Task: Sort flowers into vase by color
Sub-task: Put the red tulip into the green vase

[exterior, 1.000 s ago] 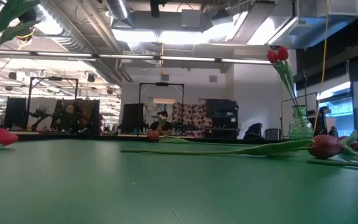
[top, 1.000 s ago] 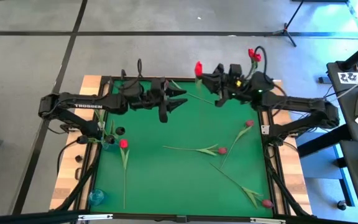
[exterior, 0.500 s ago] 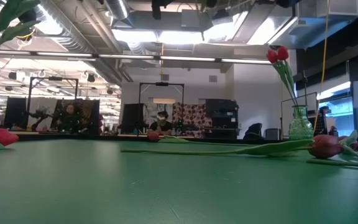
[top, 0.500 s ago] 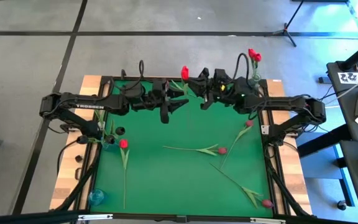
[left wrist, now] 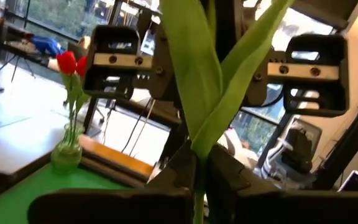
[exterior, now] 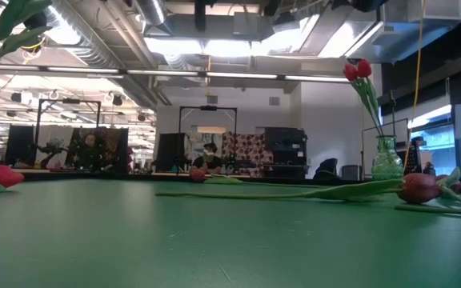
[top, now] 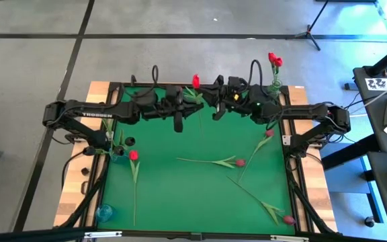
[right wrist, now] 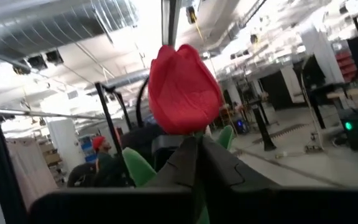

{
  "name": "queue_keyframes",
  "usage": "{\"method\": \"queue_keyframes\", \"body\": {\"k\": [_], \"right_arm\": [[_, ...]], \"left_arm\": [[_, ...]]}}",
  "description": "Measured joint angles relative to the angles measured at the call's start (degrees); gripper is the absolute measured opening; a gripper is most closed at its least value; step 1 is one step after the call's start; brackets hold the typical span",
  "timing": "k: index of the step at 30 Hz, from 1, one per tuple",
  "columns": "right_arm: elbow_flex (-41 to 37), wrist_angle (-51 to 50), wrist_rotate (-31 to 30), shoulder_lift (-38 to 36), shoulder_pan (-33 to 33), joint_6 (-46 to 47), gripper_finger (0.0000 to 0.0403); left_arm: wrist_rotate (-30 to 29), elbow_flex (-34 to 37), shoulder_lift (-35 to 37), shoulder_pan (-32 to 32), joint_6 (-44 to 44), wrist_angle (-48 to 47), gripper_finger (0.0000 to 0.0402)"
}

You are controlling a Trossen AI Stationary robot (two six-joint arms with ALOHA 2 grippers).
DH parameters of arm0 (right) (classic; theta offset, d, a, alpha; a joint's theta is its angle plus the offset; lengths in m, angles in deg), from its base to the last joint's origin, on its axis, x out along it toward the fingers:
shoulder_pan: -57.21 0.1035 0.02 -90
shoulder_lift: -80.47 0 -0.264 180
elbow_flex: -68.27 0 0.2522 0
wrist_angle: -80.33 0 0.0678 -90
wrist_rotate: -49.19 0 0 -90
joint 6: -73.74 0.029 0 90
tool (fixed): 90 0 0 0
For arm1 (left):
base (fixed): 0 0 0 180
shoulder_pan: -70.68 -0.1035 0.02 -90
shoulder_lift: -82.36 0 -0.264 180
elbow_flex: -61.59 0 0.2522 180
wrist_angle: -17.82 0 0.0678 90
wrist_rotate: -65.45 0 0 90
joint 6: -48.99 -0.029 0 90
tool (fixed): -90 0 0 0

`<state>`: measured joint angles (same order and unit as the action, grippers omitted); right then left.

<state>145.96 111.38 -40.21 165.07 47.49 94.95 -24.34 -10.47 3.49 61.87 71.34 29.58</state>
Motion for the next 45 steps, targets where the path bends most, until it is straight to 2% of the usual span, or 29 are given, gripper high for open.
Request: {"method": "queue_keyframes", "body": {"k": [6,10,14,17,20,24,27,29,32,38,45], "right_arm": [[0.00,-5.08,2.47,-0.60,-0.10,1.43,0.0104],[1.00,-13.63,6.78,-2.41,-1.51,4.35,0.0167],[4.24,-25.07,8.69,-3.02,-2.04,3.36,0.0190],[6.49,-30.35,8.95,-3.02,-1.95,-0.37,0.0179],[7.55,-32.73,9.07,-3.02,-1.94,-2.80,0.0151],[7.95,-32.89,9.45,-3.02,-1.95,-3.49,0.0094],[7.96,-33.21,9.51,-3.02,-1.95,-3.65,0.0035],[7.96,-32.95,9.51,-3.02,-1.95,-4.88,0.0012],[7.96,-32.41,9.07,-3.02,-1.95,-5.06,0.0019],[7.96,-32.83,8.92,-4.95,-2.86,-5.62,0.0009],[7.96,-38.64,3.15,-12.81,-7.16,-9.87,0.0006]], "left_arm": [[0.06,0.00,1.23,-0.02,-0.39,-7.20,0.0007],[0.13,0.00,1.80,-0.02,-0.43,-9.78,0.0007],[0.50,0.00,1.92,-0.04,-1.05,-10.17,0.0007],[1.02,0.01,1.90,-0.04,-1.05,-10.38,0.0007],[1.03,0.00,1.90,-0.04,-0.35,-11.96,0.0007],[1.01,0.02,1.90,-0.04,0.00,-12.05,0.0013],[0.63,0.02,1.90,-0.04,0.00,-12.18,0.0032],[0.33,0.02,1.90,-0.04,-0.02,-12.11,0.0050],[0.32,0.02,2.13,-0.04,-0.02,-12.14,0.0079],[-0.03,0.02,5.43,-0.04,-0.42,-14.33,0.0131],[-0.17,0.02,12.19,-0.31,-1.65,-21.35,0.0156]]}}
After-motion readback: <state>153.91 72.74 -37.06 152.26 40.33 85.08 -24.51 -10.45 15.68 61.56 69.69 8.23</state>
